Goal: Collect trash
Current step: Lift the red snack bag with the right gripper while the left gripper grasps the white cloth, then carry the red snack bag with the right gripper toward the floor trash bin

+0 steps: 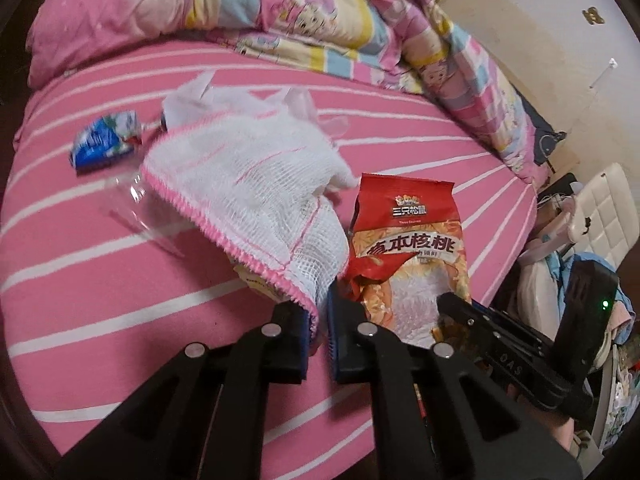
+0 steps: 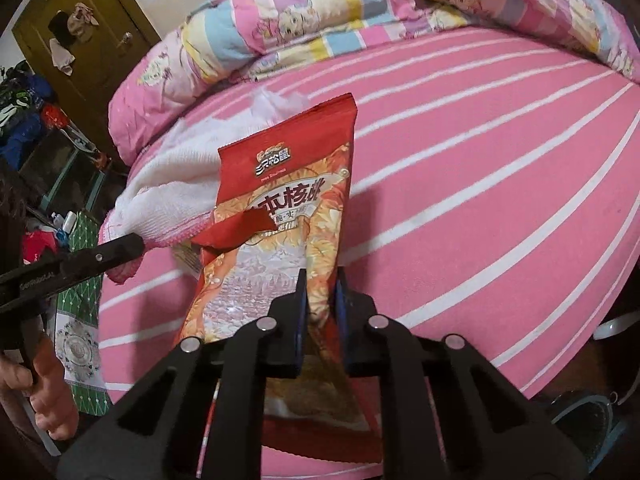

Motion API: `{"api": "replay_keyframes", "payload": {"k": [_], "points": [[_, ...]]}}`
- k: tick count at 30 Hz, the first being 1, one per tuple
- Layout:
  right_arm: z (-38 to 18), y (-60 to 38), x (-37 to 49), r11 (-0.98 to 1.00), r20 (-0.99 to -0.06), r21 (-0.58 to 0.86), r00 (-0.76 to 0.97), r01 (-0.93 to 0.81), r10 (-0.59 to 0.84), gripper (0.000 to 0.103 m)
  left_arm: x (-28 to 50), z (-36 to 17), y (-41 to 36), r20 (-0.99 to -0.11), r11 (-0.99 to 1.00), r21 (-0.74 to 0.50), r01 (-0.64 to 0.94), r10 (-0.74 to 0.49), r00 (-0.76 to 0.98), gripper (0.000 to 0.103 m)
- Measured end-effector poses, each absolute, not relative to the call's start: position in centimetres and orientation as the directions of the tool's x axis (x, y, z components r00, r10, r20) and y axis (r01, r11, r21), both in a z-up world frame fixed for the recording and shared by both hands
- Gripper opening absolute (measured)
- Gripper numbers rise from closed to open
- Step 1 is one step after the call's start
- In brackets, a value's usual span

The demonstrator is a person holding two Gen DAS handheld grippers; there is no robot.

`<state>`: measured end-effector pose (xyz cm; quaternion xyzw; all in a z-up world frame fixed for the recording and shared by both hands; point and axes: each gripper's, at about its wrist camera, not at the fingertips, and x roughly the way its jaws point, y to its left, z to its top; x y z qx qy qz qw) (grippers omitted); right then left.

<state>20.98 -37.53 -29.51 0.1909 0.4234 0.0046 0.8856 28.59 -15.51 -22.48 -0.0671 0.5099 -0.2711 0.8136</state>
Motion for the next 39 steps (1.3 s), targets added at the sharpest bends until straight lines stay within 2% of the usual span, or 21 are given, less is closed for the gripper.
{"api": "replay_keyframes", "payload": {"k": [6,27,39], "points": [[-26.9,-38.5,19.6,0.925,-0.727,0.34,0.672,0.168,0.145,0.013,28.1,-19.5,-14.3,-0.763,0.824,-0.417,0.383,-0.546,0.346,0.007],[-20.7,-42.2,10.7,0.901,-0.681,0.353,0.73,0.253,0.062,0.013,23.8,-8.8,-15.7,-0.7,0.77,-0.406,0.493,-0.608,0.373,0.007],[-17.8,-44.6,6.6,0.888,-0.656,0.358,0.754,0.287,0.021,0.013,24.3,-2.4,-17.3,-0.691,0.772,-0.326,0.545,-0.588,0.42,0.007]]}}
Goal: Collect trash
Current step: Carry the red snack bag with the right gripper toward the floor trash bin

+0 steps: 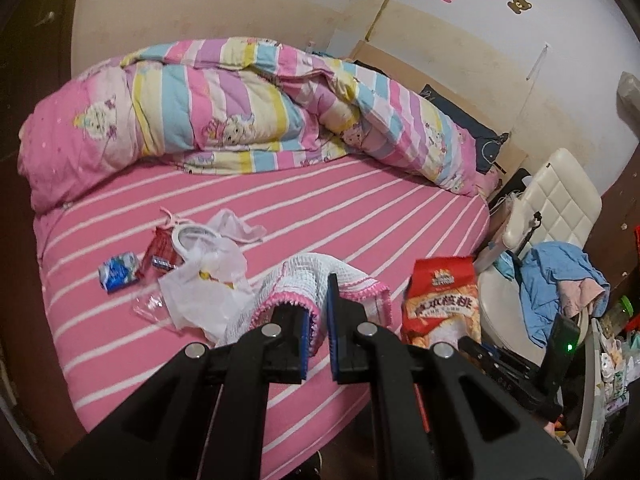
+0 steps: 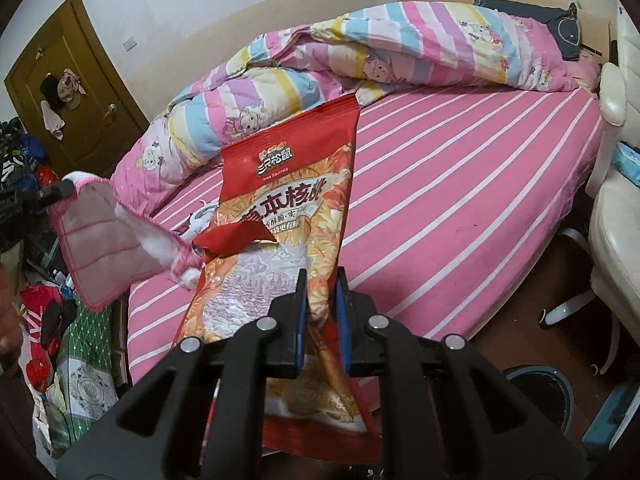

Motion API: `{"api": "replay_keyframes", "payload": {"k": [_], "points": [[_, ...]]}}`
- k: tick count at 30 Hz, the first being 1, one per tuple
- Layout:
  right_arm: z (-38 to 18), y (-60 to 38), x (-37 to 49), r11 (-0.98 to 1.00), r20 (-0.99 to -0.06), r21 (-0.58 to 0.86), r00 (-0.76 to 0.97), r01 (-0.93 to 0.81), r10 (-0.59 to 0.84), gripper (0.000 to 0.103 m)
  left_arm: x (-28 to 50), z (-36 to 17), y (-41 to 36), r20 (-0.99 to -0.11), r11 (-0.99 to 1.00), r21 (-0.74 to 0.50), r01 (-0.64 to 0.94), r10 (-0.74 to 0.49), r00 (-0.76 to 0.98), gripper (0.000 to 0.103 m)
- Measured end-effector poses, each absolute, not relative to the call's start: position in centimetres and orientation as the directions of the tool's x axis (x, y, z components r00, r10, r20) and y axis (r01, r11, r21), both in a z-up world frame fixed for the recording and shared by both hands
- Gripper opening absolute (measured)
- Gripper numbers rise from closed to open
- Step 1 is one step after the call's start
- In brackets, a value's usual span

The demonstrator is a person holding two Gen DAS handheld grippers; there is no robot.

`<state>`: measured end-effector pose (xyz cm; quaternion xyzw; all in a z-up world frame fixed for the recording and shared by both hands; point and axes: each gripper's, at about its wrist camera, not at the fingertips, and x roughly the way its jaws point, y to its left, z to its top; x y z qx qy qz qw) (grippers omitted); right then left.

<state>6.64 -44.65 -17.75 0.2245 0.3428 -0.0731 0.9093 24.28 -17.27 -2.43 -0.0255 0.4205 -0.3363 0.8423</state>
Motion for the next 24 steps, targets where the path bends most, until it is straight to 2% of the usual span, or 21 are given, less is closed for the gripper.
{"api": "replay_keyframes", "payload": {"k": [11,24], "points": [[-16.5,-46.9,1.8,0.872,-0.651,0.344,0.757,0.349,-0.046,0.013,20.4,-0.4,-22.4,-0.693,0.695,-0.297,0.654,-0.629,0.354,0.007],[-23.0,-52.6,-11.5,0.765,-0.739,0.308,0.648,0.566,-0.183,0.013,8.4,-7.9,-34.7,-0.752,0.518,-0.365,0.774,-0.654,0.083,0.007]]}}
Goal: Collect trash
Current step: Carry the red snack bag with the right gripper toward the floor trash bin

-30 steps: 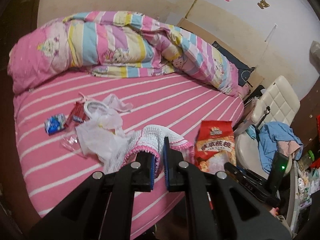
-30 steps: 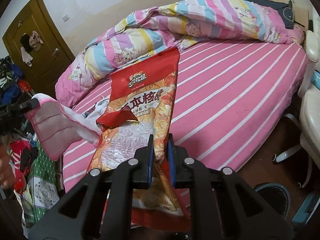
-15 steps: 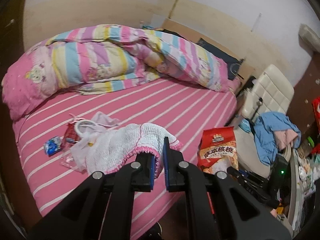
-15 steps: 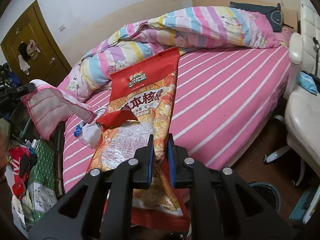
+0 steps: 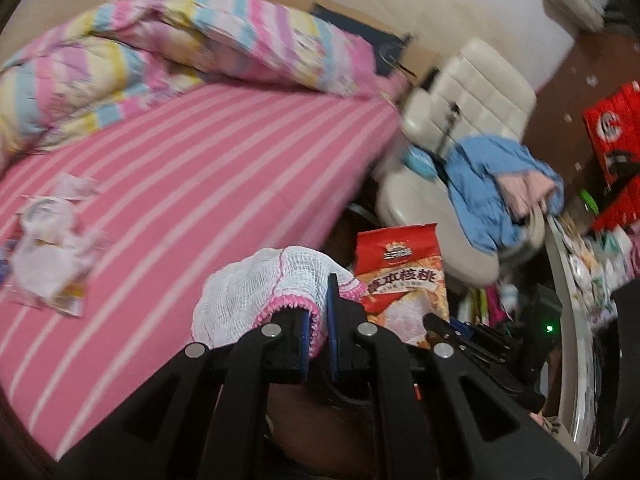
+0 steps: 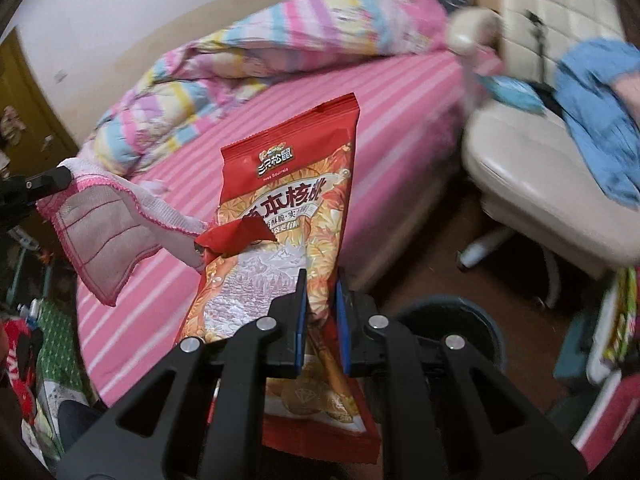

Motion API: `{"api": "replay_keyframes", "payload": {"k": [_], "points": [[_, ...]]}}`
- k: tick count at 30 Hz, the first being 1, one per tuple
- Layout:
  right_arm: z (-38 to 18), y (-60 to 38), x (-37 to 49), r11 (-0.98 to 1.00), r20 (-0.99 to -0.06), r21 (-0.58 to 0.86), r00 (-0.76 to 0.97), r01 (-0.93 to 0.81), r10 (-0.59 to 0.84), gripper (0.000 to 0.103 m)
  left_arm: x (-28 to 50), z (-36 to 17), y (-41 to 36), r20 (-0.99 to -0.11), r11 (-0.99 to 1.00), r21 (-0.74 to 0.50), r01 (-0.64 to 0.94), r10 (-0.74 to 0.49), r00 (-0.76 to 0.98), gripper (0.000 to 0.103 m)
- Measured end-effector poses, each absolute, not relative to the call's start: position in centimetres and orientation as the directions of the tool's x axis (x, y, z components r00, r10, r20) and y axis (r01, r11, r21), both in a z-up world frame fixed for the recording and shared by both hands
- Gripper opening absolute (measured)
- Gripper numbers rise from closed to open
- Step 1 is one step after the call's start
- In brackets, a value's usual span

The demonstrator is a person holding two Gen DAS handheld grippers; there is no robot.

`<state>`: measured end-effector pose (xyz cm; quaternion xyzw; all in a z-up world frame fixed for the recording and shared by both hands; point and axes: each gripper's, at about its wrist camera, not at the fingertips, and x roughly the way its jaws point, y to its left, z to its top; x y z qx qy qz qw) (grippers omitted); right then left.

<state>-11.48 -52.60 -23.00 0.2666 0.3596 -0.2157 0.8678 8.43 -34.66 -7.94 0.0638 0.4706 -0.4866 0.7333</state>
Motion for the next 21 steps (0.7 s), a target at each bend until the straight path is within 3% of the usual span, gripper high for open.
{"api": "replay_keyframes", "payload": {"k": [10,21], "points": [[-32.7,-57.3,-20.9,0.616,-0.848,0.265,0.483,0.742,-0.218,0.013,0.6,-15.6,-43.2,-0.815,0.413,-0.383,0.826,-0.573,-0.091,0.007],[-43.1,-60.0,-23.0,0.556,-0.936,0.193,0.322,0.808,-0.143,0.013,-4.2,-25.1,-50.5,-0.871,0.357,-0.403,0.843,-0.432,-0.234,0.007]]}}
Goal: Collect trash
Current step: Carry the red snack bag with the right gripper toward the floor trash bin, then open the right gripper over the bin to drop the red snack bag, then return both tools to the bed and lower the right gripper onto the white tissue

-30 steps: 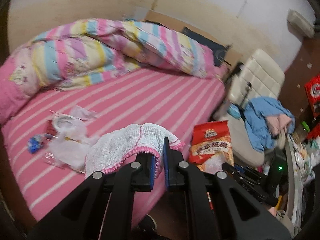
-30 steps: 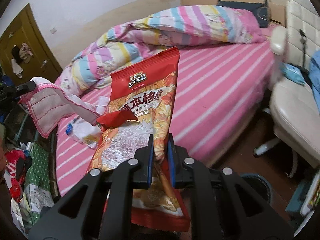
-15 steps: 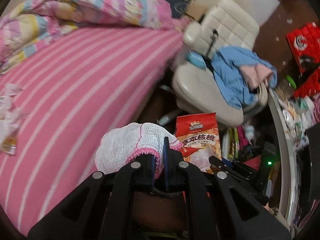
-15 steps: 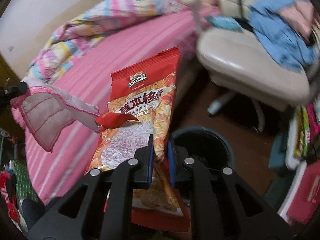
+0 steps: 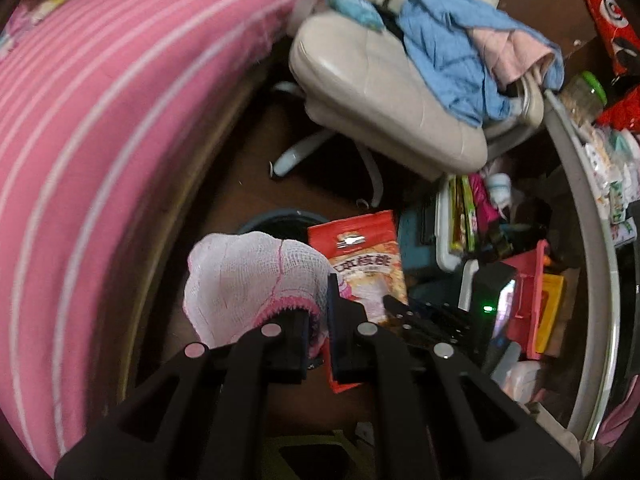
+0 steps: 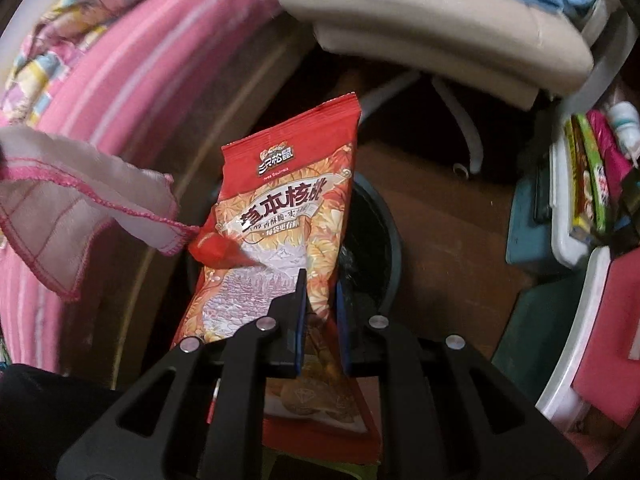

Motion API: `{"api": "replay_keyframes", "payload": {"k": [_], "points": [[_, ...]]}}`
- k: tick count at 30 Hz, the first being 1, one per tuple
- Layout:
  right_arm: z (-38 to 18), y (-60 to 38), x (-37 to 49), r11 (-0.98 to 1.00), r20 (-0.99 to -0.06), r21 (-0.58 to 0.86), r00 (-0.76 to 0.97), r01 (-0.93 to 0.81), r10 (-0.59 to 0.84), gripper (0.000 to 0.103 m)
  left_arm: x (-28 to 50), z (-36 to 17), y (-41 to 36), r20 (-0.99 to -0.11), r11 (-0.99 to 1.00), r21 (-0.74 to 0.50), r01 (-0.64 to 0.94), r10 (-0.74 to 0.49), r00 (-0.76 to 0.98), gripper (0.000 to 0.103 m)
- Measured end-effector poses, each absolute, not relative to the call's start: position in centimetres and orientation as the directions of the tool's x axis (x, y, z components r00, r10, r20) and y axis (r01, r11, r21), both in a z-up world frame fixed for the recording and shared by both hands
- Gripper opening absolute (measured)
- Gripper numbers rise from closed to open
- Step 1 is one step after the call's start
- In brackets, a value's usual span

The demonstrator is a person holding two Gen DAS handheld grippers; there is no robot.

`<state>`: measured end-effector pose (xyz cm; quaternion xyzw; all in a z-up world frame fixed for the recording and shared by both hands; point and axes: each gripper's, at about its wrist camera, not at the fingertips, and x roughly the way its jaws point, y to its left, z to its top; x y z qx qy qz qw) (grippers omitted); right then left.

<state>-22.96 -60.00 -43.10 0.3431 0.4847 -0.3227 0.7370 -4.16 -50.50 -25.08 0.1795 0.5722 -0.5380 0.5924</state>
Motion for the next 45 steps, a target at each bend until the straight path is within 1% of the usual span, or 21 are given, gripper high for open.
{"api": "replay_keyframes", "payload": {"k": [8,11,12,13,14,15,16,17,18,19,21,24,27,28,29,30,33,36,40,43,45], "points": [[-49.3,-60.6,-21.6,0.537,-0.966,0.179,0.25,0.824,-0.062,0.014,-6.9,-31.3,-54.4,-0.884,0.336,-0.435,0.835,-0.336,-0.325,0.008],[-50.4,-60.9,-22.0,0.514,-0.967,0.188,0.248,0.837,-0.051,0.018,-8.1,-32.8,-55.7,-0.886,0.325,-0.44,0.837,-0.31,-0.345,0.008],[-50.6,-61.0,-22.3,0.5,-0.965,0.195,0.255,0.844,-0.054,0.024,-8.5,-33.2,-55.9,-0.886,0.322,-0.441,0.837,-0.301,-0.351,0.008],[-50.7,-61.0,-22.5,0.488,-0.965,0.197,0.256,0.851,-0.057,0.036,-8.7,-33.5,-56.2,-0.887,0.32,-0.443,0.838,-0.294,-0.357,0.008],[-50.7,-61.0,-22.7,0.474,-0.965,0.194,0.253,0.859,-0.064,0.042,-9.1,-34.0,-56.5,-0.889,0.316,-0.44,0.841,-0.284,-0.358,0.009],[-50.8,-61.2,-23.2,0.458,-0.965,0.19,0.25,0.869,-0.075,0.053,-9.4,-34.3,-56.8,-0.892,0.314,-0.436,0.844,-0.278,-0.357,0.011],[-50.9,-61.4,-23.6,0.444,-0.966,0.186,0.247,0.877,-0.083,0.059,-9.6,-34.7,-57.0,-0.894,0.311,-0.432,0.847,-0.27,-0.358,0.011],[-50.6,-61.2,-23.5,0.435,-0.967,0.179,0.24,0.882,-0.087,0.061,-9.8,-34.9,-57.1,-0.896,0.311,-0.429,0.848,-0.262,-0.358,0.014],[-50.5,-61.2,-23.8,0.423,-0.97,0.164,0.225,0.891,-0.097,0.066,-9.9,-35.1,-57.2,-0.9,0.313,-0.423,0.85,-0.253,-0.354,0.023],[-50.5,-61.2,-24.1,0.411,-0.971,0.152,0.214,0.899,-0.107,0.069,-9.9,-35.3,-57.2,-0.903,0.316,-0.417,0.852,-0.247,-0.35,0.027],[-50.2,-61.1,-24.6,0.395,-0.971,0.132,0.199,0.909,-0.134,0.071,-9.9,-35.6,-57.0,-0.912,0.318,-0.396,0.861,-0.244,-0.329,0.051],[-49.1,-60.7,-25.1,0.384,-0.957,0.116,0.206,0.916,-0.203,0.073,-9.8,-35.5,-56.6,-0.92,0.313,-0.371,0.874,-0.251,-0.3,0.065],[-47.1,-59.9,-25.4,0.383,-0.922,0.091,0.223,0.919,-0.316,0.075,-9.6,-34.9,-56.1,-0.928,0.308,-0.343,0.887,-0.26,-0.269,0.074],[-46.4,-59.7,-25.4,0.387,-0.909,0.1,0.242,0.917,-0.339,0.075,-9.4,-34.3,-55.7,-0.929,0.304,-0.33,0.894,-0.273,-0.25,0.077],[-45.5,-59.3,-25.4,0.395,-0.892,0.119,0.273,0.911,-0.361,0.075,-9.1,-33.8,-55.4,-0.929,0.304,-0.32,0.897,-0.286,-0.235,0.083],[-45.1,-59.4,-25.4,0.401,-0.882,0.12,0.283,0.908,-0.378,0.075,-8.8,-33.3,-55.0,-0.927,0.307,-0.319,0.897,-0.298,-0.228,0.086],[-42.5,-58.8,-24.6,0.435,-0.841,0.116,0.321,0.893,-0.435,0.076,-7.1,-31.3,-53.2,-0.91,0.329,-0.34,0.881,-0.352,-0.219,0.087],[-39.9,-57.8,-22.7,0.48,-0.8,0.099,0.357,0.872,-0.483,0.077,-4.9,-28.8,-50.9,-0.904,0.382,-0.308,0.871,-0.402,-0.144,0.088],[-35.9,-56.0,-18.8,0.589,-0.753,0.145,0.475,0.795,-0.456,0.077,-0.7,-25.1,-47.2,-0.874,0.465,-0.287,0.837,-0.485,-0.031,0.089],[-32.9,-53.6,-15.2,0.675,-0.715,0.111,0.531,0.729,-0.455,0.077,2.5,-22.2,-42.6,-0.816,0.522,-0.311,0.794,-0.575,0.058,0.09],[-31.5,-51.8,-13.0,0.723,-0.694,0.103,0.571,0.683,-0.439,0.077,5.1,-20.2,-38.5,-0.742,0.539,-0.375,0.755,-0.662,0.104,0.092]]}}
